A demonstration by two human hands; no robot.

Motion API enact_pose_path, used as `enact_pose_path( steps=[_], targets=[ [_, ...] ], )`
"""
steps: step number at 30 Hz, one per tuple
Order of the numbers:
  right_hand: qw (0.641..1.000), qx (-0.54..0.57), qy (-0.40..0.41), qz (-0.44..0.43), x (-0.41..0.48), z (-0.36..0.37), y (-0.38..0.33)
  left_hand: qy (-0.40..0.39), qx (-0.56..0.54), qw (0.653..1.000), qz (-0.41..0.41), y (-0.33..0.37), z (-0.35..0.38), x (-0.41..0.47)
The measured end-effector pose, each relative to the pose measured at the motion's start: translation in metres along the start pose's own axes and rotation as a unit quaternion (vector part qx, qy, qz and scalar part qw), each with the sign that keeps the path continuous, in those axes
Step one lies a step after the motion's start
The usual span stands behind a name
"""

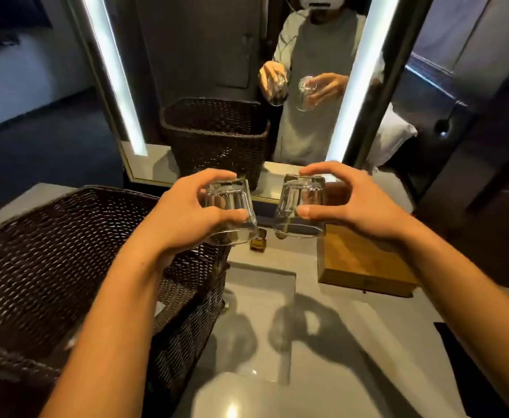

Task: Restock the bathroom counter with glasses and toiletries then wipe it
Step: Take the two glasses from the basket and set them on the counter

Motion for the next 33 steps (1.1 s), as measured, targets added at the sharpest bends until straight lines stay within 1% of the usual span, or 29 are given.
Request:
enact_pose_path(
  steps=[5,9,12,14,20,23,26,30,33],
  targets=[
    [0.999,0.010,0.025,0.029,-0.027,-0.075,0.041,-0.029,-0.027,0.999,0.016,0.041,0.082,0.003],
    [0.997,0.023,0.058,0.054,-0.053,-0.143,0.080,-0.061,-0.070,0.996,0.007,0.067,0.157,0.006],
    [0.992,0.052,0.082,0.086,-0.078,-0.200,0.115,-0.093,-0.074,0.993,0.013,0.086,0.220,0.010],
    [0.989,0.051,0.095,0.101,-0.096,-0.235,0.135,-0.108,-0.078,0.991,0.017,0.097,0.260,0.012],
    [0.980,0.037,0.144,0.136,-0.147,-0.337,0.196,-0.118,-0.096,0.987,0.043,0.138,0.378,0.011],
    [0.970,0.029,0.178,0.162,-0.169,-0.381,0.231,-0.108,-0.096,0.989,0.044,0.148,0.432,0.013],
    [0.959,0.010,0.217,0.184,-0.188,-0.414,0.263,-0.120,-0.102,0.987,0.029,0.151,0.483,0.015],
    [0.937,0.014,0.269,0.223,-0.211,-0.442,0.312,-0.162,-0.107,0.981,0.027,0.148,0.550,0.019],
    [0.921,0.025,0.303,0.245,-0.225,-0.455,0.357,-0.173,-0.090,0.981,0.019,0.136,0.595,0.024]
  ],
)
Point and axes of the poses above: each hand's wrist, its own x-axis towards the middle knuckle, its own z-axis out of the palm, y = z × x, the point moved 7 cm from there along x, towards the middle knuckle, and after that the axes turned 8 degrees about y, right-handed, at the moved point
